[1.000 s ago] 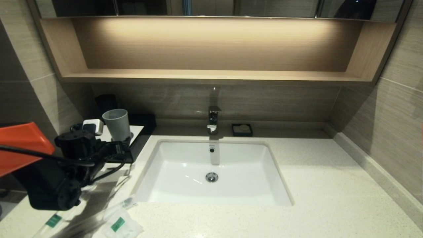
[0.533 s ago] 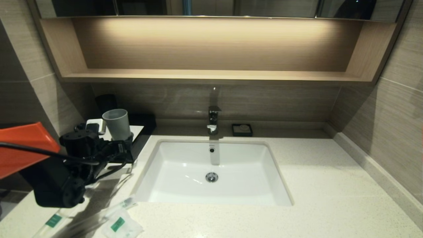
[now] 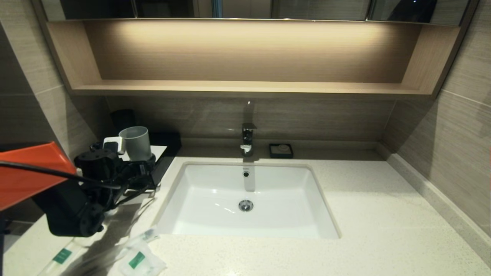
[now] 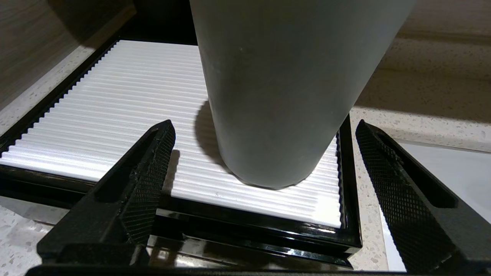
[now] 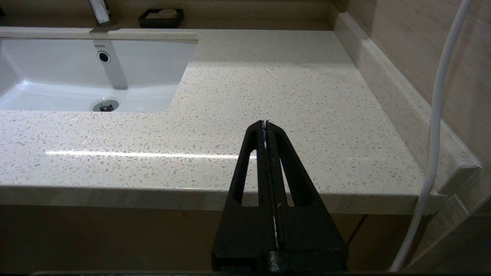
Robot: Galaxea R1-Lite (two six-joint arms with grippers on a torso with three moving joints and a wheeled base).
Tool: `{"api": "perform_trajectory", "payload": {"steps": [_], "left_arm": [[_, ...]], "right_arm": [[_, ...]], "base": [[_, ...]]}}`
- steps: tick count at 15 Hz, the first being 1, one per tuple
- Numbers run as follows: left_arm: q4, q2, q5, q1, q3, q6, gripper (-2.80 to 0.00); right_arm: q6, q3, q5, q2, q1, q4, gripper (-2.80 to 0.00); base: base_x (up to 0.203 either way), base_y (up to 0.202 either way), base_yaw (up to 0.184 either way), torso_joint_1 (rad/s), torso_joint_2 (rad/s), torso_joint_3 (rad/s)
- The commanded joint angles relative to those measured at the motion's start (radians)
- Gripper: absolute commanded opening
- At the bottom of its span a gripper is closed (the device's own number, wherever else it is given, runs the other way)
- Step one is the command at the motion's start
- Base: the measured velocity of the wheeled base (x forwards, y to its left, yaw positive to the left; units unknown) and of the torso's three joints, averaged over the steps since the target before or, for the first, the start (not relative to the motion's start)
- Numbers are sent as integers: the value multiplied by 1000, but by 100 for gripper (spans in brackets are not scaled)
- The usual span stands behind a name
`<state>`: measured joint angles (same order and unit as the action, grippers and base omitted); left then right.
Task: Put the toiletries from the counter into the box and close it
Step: Pick up the cup
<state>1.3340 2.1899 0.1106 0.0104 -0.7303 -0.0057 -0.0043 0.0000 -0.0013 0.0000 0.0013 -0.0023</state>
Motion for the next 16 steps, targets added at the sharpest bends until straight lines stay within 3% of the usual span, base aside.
{"api": "perform_trajectory", "payload": {"steps": [1,16], "left_arm": [[8,16,1,0,-18,0,0],[5,77,9,0,-113,-16,0]], "right_arm": [[-2,2,0,-2,0,-1,-280],[0,1,0,-2,0,-1,-280]], "base": [[0,0,0,0,0,0],[0,0,0,0,0,0]]}}
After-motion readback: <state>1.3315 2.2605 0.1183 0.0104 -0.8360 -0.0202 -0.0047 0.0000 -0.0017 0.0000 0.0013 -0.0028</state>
